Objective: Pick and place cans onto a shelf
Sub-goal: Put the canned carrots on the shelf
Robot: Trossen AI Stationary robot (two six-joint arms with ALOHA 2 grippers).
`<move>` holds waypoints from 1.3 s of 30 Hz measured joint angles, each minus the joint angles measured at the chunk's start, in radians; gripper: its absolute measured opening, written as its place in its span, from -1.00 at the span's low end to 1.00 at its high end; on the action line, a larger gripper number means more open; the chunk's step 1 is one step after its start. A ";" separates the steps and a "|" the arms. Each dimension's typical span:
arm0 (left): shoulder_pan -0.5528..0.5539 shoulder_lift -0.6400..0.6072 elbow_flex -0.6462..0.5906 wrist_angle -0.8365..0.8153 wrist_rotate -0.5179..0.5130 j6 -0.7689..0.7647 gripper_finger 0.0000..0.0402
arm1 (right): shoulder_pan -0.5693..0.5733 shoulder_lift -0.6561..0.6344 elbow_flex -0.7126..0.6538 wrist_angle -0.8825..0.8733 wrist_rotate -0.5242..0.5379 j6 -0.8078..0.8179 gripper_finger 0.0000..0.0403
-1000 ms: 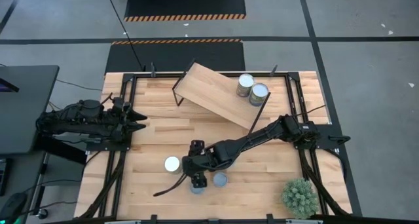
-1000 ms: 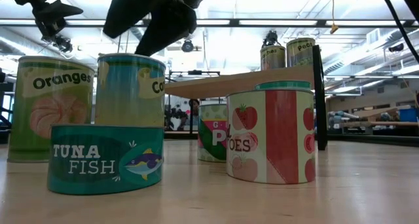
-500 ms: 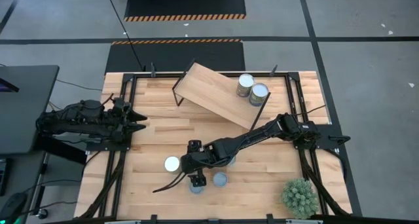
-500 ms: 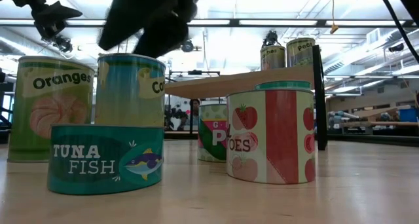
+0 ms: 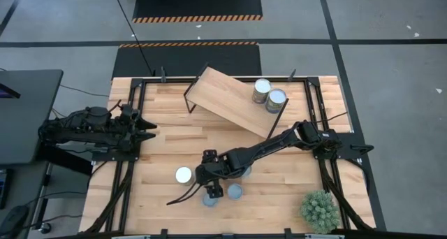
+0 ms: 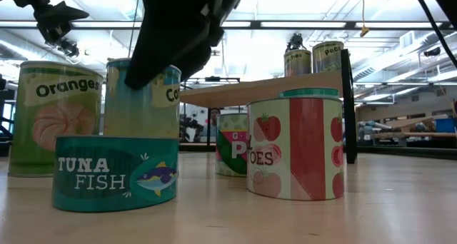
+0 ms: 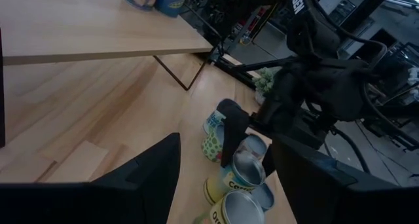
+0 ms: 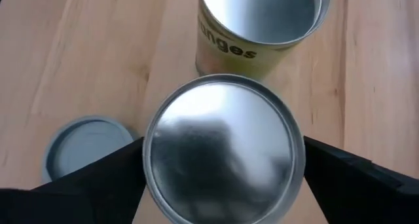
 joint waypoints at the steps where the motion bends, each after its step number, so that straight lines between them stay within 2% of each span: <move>1: 0.000 0.000 0.000 0.000 0.000 0.000 0.23 | -0.002 0.000 0.000 0.000 0.000 -0.006 0.86; 6: 0.000 0.000 0.000 0.000 0.000 0.000 0.23 | -0.021 0.000 0.000 0.004 -0.001 -0.021 0.67; 10: 0.000 0.000 0.000 0.000 0.000 0.000 0.23 | -0.037 0.000 0.000 0.004 0.001 -0.038 0.61; 17: 0.000 0.000 0.000 0.000 0.000 0.000 0.23 | -0.081 -0.003 0.002 -0.030 0.049 -0.127 0.69; 26: 0.000 0.000 0.000 0.000 0.004 -0.005 0.23 | -0.151 -0.004 0.003 -0.045 -0.060 -0.229 0.66; 32: 0.000 0.000 0.000 0.000 0.006 -0.009 0.23 | -0.176 -0.006 0.004 -0.108 -0.064 -0.336 0.76; 39: 0.000 0.000 0.000 0.000 0.006 -0.016 0.23 | -0.209 0.007 -0.005 -0.207 -0.145 -0.360 0.87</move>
